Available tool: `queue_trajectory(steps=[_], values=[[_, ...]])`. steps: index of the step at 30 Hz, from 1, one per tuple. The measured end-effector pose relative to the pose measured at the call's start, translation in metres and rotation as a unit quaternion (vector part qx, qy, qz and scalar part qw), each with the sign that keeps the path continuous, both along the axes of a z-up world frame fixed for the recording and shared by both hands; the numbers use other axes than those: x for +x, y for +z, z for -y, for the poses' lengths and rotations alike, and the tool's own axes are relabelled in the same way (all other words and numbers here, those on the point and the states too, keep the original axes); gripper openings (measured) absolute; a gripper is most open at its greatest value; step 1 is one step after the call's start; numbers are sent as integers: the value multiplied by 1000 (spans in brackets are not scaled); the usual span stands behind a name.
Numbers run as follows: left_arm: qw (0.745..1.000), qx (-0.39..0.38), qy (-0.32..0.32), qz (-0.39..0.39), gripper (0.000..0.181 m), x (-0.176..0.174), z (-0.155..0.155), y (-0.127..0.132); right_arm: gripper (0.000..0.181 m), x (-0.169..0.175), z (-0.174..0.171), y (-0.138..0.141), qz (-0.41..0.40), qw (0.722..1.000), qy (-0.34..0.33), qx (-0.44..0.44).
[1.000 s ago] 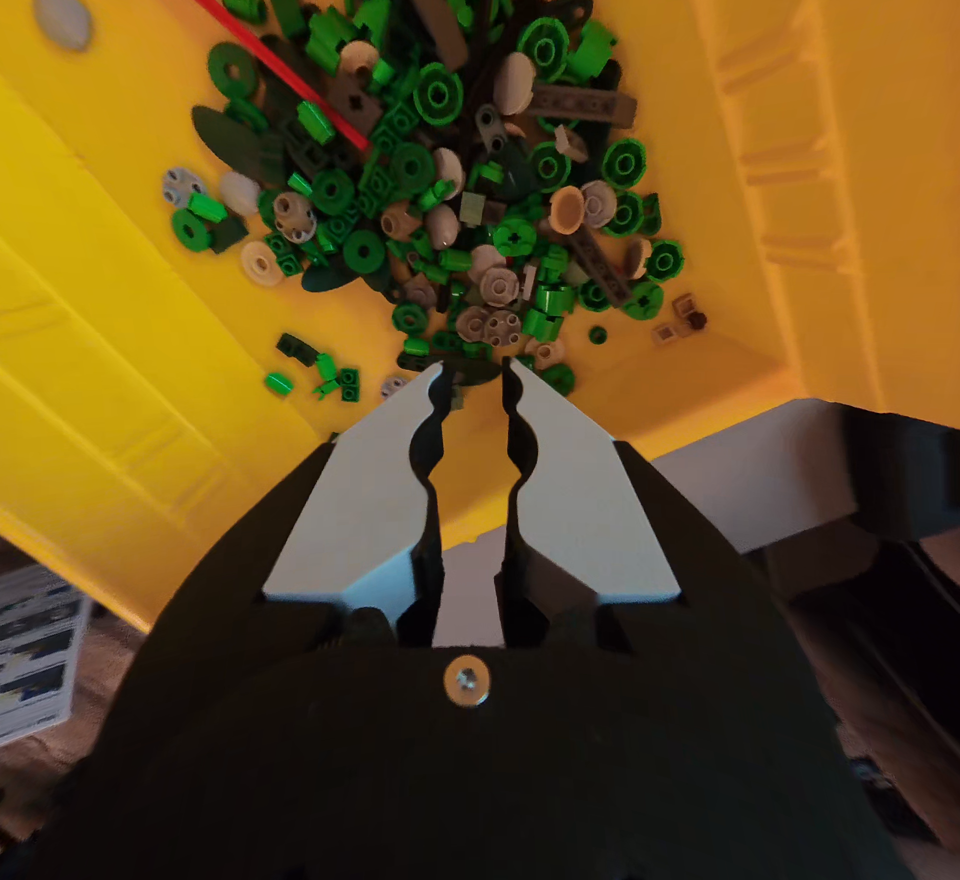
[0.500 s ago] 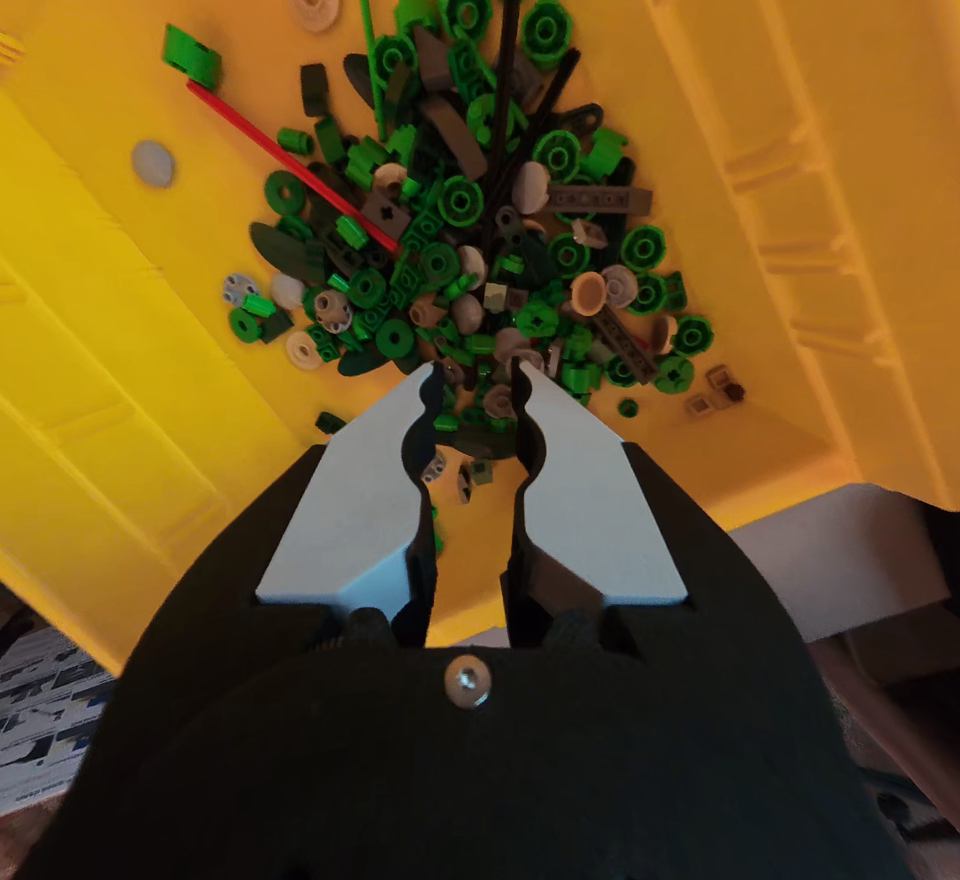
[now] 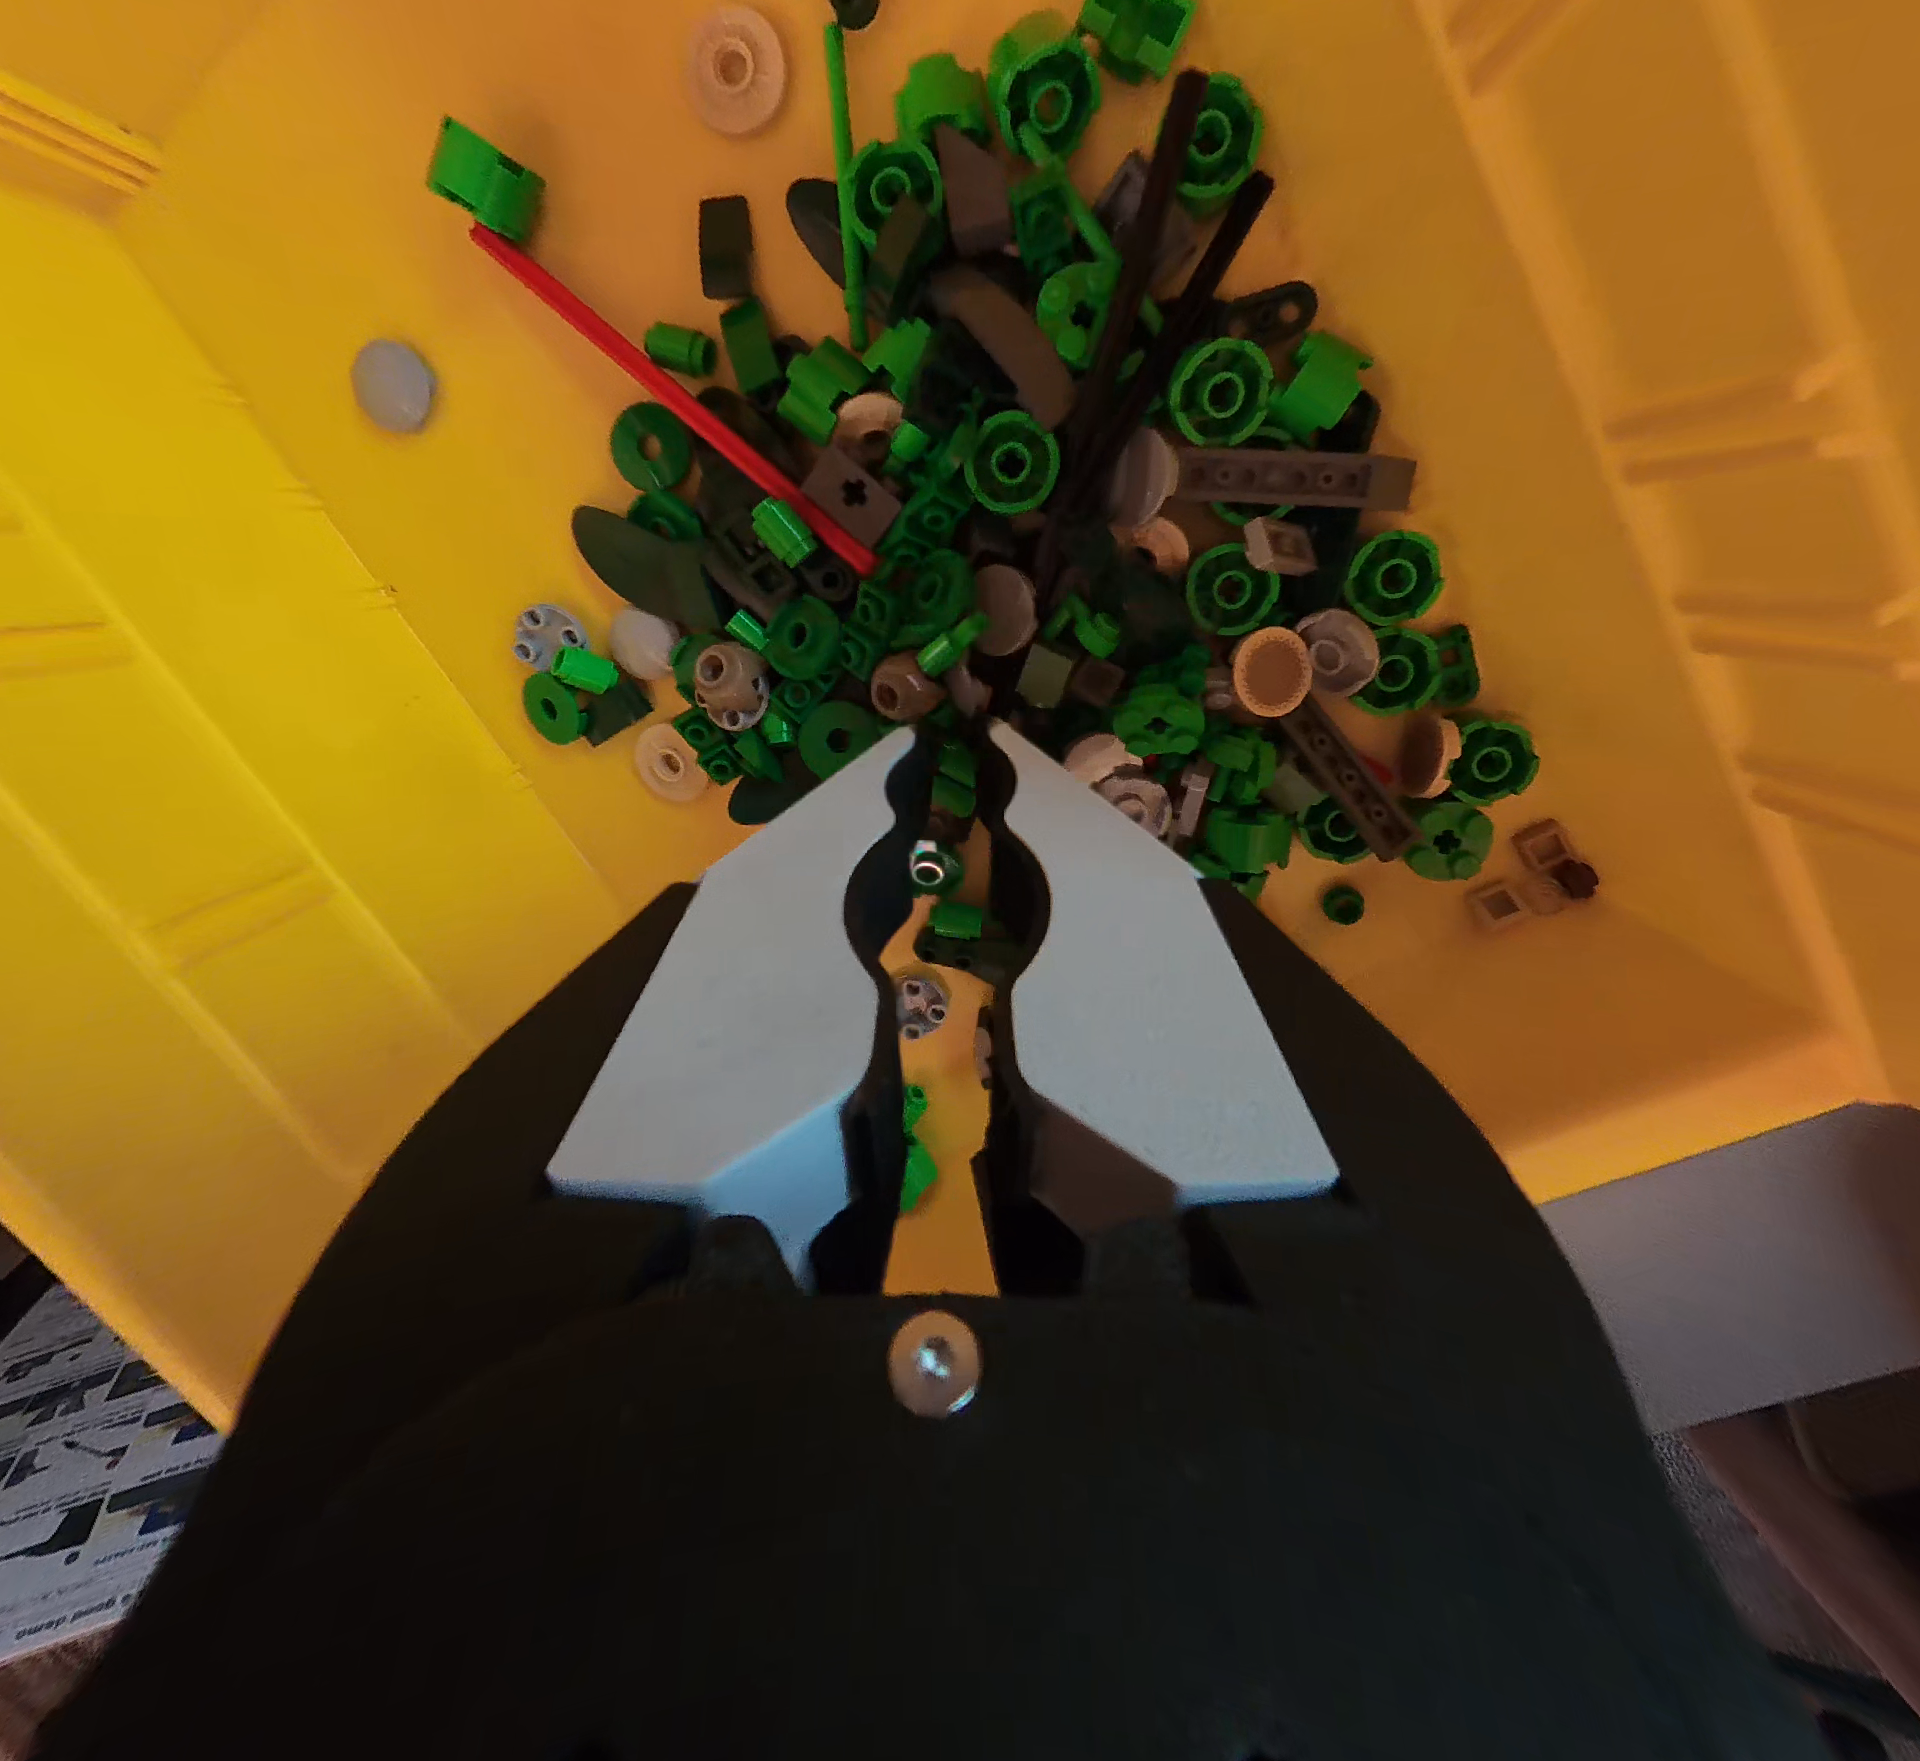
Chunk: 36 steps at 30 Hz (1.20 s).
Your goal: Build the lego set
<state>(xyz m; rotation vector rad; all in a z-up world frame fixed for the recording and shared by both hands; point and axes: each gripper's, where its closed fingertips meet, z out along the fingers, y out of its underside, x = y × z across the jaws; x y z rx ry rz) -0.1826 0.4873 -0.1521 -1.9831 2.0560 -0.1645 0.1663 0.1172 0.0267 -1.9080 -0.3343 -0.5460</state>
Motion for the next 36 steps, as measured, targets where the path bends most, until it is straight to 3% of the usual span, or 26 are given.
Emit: queue_trajectory(steps=[11, 16, 21, 30, 36], values=[[998, 29, 61, -2, 4, -18, -34, 10, 24, 1, 1, 0, 0, 1000, -1, 0], [998, -34, 47, 30, 19, -6, -14, 12, 24, 2, 1, 0, -2, 1000, -1, -1], [999, -25, 14, 34, 39, 13, -2, 5, 24, 2, 0, -3, -4, 1000, -1, -6], [998, 51, 27, 3, 29, 16, -33, -1, 24, 5, 3, -5, -6, 1000, -4, -9], [992, 89, 86, -5, 20, 1, -70, 0, 24, 5, 3, -7, -6, 1000, -6, -12]])
